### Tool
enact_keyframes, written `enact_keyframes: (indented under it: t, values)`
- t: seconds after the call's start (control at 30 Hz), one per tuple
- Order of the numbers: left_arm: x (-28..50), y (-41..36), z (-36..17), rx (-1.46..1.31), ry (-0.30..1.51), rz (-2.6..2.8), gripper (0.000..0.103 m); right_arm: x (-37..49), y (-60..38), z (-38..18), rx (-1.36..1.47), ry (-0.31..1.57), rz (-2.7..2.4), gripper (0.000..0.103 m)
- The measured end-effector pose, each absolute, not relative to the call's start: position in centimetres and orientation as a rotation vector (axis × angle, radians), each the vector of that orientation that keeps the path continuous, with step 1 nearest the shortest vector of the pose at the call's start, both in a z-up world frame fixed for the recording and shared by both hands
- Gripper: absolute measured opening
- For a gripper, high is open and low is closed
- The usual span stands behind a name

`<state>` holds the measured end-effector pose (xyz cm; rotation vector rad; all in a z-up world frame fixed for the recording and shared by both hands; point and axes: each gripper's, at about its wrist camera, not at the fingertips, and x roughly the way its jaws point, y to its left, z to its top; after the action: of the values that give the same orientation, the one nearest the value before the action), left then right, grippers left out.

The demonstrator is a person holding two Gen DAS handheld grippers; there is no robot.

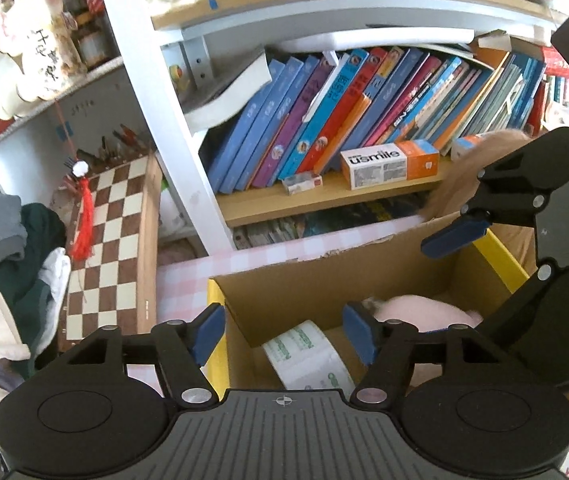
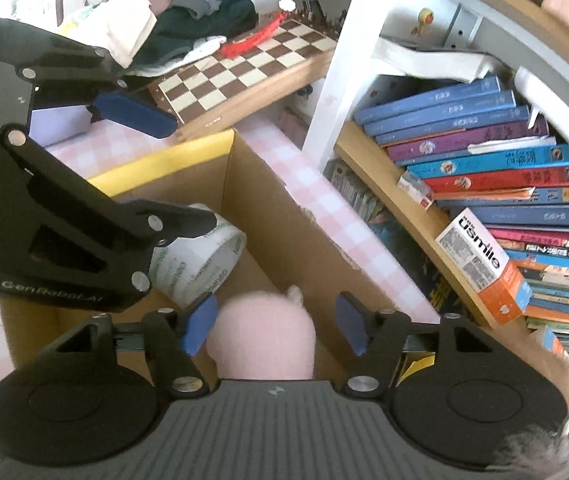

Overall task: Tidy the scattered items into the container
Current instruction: 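Open both grippers to drop the pig and tape roll into the box, then withdraw both grippers from the box back toward the remaining items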

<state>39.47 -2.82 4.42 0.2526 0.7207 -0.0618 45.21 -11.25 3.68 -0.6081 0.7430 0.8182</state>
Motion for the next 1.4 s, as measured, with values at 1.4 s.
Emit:
enact_keyframes:
  t: [1.4]
  values:
    - [16.1, 0.6, 10.5, 0.279, 0.487, -0.165, 0.093, 21.1, -13.5, 10.5, -0.409, 0.62, 0.639, 0.075]
